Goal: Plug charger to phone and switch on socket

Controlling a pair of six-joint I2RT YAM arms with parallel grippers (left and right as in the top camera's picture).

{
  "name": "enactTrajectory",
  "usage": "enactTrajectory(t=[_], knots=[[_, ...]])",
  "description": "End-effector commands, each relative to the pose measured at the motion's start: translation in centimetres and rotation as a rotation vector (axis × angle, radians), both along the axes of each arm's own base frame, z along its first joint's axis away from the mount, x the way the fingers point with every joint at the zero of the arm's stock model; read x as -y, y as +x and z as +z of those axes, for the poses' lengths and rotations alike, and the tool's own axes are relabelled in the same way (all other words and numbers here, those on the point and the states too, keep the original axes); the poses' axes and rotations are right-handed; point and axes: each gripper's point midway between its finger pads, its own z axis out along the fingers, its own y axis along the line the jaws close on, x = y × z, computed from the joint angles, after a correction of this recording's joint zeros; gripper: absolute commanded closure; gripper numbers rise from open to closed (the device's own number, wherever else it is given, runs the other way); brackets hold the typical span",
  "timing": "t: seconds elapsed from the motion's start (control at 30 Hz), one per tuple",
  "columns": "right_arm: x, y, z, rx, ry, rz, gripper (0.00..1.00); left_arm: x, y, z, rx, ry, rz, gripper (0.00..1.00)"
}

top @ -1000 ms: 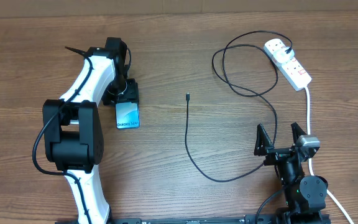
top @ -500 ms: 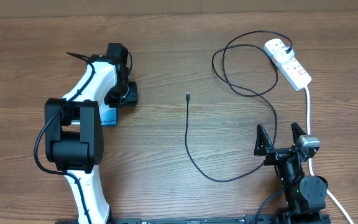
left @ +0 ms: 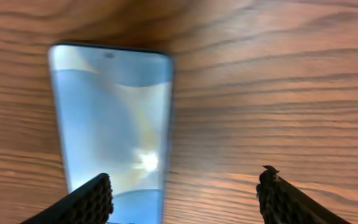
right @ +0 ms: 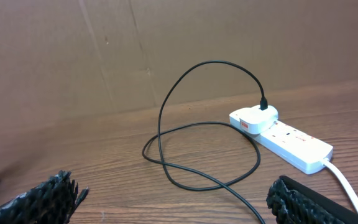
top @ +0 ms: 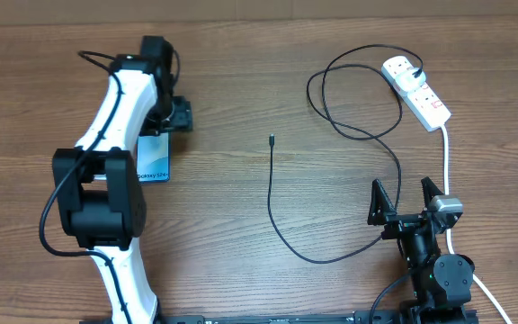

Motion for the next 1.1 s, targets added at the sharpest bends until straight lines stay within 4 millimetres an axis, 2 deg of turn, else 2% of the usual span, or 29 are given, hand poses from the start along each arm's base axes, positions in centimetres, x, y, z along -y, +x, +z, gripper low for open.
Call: enactTrajectory(t=[0.0,0.23,0.43,0.57,0.77,0.93,1.07], knots=[[-0.2,0.0,-0.2,0.005,-0.001,0.009,0.0,-2.9,-0.3,0.2,0.007,0.037,0.027,0.27],[-0.2,0.0,-0.2,0.005,-0.001,0.009,0.0,-3.8,-0.8,-1.9,0.001,0.016,-0.014,0.19],[-0.2,0.0,-0.2,0.005,-0.001,0.009,0.0,-3.6,-1.9,-4.0,-0.017,0.013,-0.012,0.04],[-0.2,0.0,-0.2,0.005,-0.001,0.009,0.0,-3.9,-2.4,-4.8,-0.029,0.022,-0.006,0.01],[-0.2,0.0,-0.2,0.005,-0.001,0.009,0.0,-3.5,-2.9,-5.9,-0.029,0.005,-0.007,0.02],[-0.2,0.0,-0.2,0.005,-0.001,0.009,0.0,-2.8,-4.1,-7.8,-0.042,-0.016,-0.017,0.04],[-0.2,0.0,-0.2,0.005,-0.001,0.009,0.0,-2.2,-4.7,-8.8,-0.045,-0.041,-0.021,0.1]])
